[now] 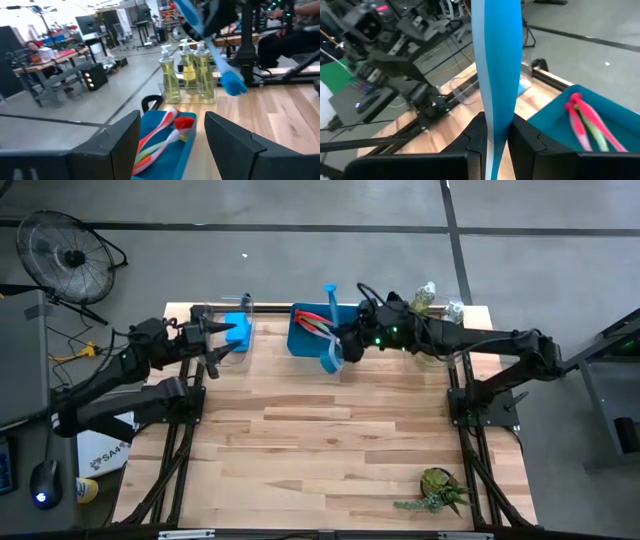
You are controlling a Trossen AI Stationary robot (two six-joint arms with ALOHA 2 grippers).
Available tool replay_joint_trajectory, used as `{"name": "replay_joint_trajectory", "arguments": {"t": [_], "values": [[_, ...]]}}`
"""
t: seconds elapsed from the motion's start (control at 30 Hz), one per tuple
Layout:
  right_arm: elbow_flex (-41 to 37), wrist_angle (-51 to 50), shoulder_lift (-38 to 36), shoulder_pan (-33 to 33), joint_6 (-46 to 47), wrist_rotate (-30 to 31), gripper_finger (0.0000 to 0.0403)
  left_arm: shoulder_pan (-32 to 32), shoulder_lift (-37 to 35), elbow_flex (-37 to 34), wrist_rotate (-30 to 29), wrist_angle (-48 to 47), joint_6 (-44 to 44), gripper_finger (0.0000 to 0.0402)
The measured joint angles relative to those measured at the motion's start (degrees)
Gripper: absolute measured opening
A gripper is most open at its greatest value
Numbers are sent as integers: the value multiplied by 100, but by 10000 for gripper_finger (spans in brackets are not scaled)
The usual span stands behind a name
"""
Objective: Pick & Place Kitchen Sink Supplies
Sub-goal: Put the blue dish brush into the blue bin
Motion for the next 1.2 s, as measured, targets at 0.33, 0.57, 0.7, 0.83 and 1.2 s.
{"name": "replay_joint_trajectory", "arguments": {"t": [0.33, 0.57, 0.7, 0.83, 1.2], "values": [[1596, -1380, 1065, -751, -732, -448, 45, 1245, 429, -2, 1720, 170, 36, 215], [3584, -3318, 2410, -1278, -1241, -763, 45, 1906, 528, -2, 2616, 346, 42, 215], [4459, -3985, 3107, -1484, -1517, -1204, 45, 2186, 523, -2, 3231, 348, 37, 215], [5293, -4500, 3801, -1726, -1729, -1854, 45, 2344, 528, -2, 3786, 340, 35, 215], [5910, -4888, 4640, -2246, -1946, -2743, 45, 2372, 528, -2, 4187, 200, -15, 215]]}}
